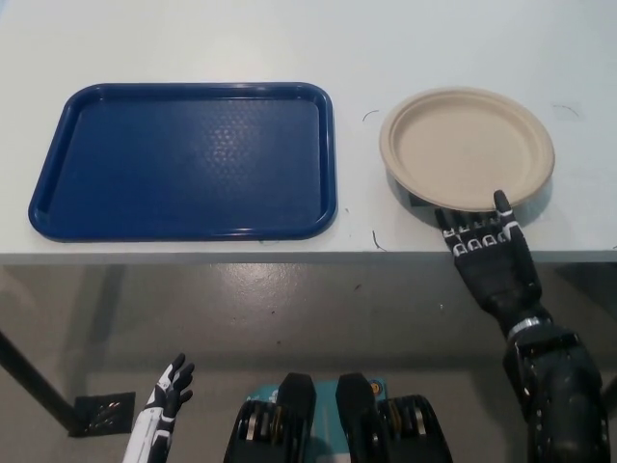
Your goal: Use the right hand to pick up a plate from a leveled surface and place it into a tray on the left side
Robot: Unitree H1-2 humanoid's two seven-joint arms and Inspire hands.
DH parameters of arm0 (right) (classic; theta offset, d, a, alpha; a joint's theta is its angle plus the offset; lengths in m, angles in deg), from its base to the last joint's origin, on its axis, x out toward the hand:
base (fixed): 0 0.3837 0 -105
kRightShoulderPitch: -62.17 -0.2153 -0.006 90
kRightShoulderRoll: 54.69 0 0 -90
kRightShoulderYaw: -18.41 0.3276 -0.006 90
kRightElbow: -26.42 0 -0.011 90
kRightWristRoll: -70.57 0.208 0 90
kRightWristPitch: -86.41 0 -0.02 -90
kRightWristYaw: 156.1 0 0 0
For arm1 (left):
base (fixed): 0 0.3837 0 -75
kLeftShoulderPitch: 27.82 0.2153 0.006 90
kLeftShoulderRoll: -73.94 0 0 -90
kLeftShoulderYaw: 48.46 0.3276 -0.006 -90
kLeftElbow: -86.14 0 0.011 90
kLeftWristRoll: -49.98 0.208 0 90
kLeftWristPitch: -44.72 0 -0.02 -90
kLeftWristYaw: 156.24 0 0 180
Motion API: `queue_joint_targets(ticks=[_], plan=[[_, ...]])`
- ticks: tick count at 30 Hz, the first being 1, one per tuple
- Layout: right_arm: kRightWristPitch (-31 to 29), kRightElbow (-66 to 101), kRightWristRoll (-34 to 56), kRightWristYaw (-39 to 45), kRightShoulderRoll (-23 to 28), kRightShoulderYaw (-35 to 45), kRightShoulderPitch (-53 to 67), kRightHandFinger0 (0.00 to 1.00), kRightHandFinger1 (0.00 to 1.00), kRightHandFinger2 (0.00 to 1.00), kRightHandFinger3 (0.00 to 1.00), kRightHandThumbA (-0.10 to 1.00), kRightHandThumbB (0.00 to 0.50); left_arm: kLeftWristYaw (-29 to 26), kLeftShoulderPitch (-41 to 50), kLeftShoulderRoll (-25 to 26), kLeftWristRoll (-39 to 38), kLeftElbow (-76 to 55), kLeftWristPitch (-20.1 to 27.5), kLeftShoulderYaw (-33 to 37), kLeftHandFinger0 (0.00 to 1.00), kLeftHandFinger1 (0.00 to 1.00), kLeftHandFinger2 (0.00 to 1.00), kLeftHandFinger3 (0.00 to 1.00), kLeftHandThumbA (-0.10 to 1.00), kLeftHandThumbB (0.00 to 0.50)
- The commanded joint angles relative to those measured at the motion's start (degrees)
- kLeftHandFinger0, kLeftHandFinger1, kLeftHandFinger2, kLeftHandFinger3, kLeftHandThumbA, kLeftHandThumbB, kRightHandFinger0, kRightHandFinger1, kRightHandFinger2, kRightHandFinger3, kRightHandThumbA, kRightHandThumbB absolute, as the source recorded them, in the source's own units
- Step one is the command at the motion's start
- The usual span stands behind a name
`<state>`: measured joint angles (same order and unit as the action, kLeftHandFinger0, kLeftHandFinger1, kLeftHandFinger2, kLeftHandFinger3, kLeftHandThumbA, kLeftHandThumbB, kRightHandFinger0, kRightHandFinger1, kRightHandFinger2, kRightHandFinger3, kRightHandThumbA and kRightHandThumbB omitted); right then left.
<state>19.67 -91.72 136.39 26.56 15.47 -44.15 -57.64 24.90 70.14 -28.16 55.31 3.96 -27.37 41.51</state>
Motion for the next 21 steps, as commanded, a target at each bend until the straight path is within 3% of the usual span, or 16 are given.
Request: queue_joint_targets(ticks=[1,2,3,4,5,6,7,10,11,13,21], plan=[[0.04,-2.78,-5.23,-9.63,1.76,-0.04,-6.08,0.39,0.54,0.80,1.00,1.00,0.368,-0.14,-0.11,0.34,-0.02,-1.12,1.82,0.35,1.00,1.00,1.00,1.00,1.00,0.018],[-0.24,-3.38,-6.32,-10.78,1.99,-0.22,-6.54,0.33,0.55,0.84,1.00,1.00,0.366,-0.11,-0.10,0.33,-0.09,-1.21,1.79,0.36,1.00,1.00,1.00,1.00,1.00,0.019],[-2.33,-4.06,-10.08,-15.99,1.90,-0.55,-7.54,0.07,0.22,0.45,1.00,1.00,0.279,-0.35,-0.18,0.27,0.19,-1.16,1.91,0.31,1.00,1.00,1.00,1.00,1.00,0.020],[-3.42,-3.29,-12.47,-18.48,1.52,-1.06,-7.65,0.00,0.01,0.22,0.25,1.00,0.143,-0.49,-0.27,0.27,0.37,-0.96,2.26,0.31,1.00,1.00,1.00,1.00,1.00,0.014],[-3.27,-3.05,-12.66,-19.10,1.38,-1.00,-7.69,0.00,0.00,0.18,0.17,1.00,0.093,-0.47,-0.34,0.32,0.49,-1.09,2.01,0.32,1.00,1.00,1.00,1.00,1.00,0.014],[-2.83,-1.86,-13.33,-20.38,0.92,-1.15,-7.38,0.00,0.00,0.25,0.11,1.00,0.005,-0.34,-0.40,0.40,0.42,-1.08,1.93,0.35,1.00,1.00,1.00,1.00,1.00,0.015],[-2.86,-1.54,-13.41,-20.46,0.62,-1.05,-7.15,0.00,0.03,0.37,0.27,1.00,0.000,-0.21,-0.48,0.45,0.21,-0.91,2.15,0.36,1.00,1.00,1.00,1.00,1.00,0.014],[-1.81,-1.37,-12.42,-21.10,0.28,-0.13,-6.97,0.00,0.12,0.45,0.63,1.00,0.000,-0.27,-0.47,0.38,0.17,-0.99,1.89,0.30,1.00,1.00,1.00,1.00,1.00,0.012],[-1.58,-1.51,-11.97,-21.58,0.15,0.42,-6.93,0.00,0.16,0.49,0.72,0.95,0.000,-0.28,-0.47,0.40,0.26,-1.00,1.84,0.32,1.00,1.00,1.00,1.00,1.00,0.003],[-1.53,-1.95,-11.75,-22.04,-0.02,0.95,-6.93,0.00,0.17,0.50,0.73,0.87,0.000,-0.06,-0.48,0.59,0.03,-0.98,1.70,0.29,1.00,1.00,1.00,1.00,1.00,0.000],[-0.66,-1.18,-11.51,-22.80,-0.09,2.00,-6.92,0.00,0.20,0.54,0.78,0.80,0.000,-0.38,-0.78,0.40,0.21,-0.96,1.49,0.17,1.00,1.00,1.00,1.00,1.00,0.000]])
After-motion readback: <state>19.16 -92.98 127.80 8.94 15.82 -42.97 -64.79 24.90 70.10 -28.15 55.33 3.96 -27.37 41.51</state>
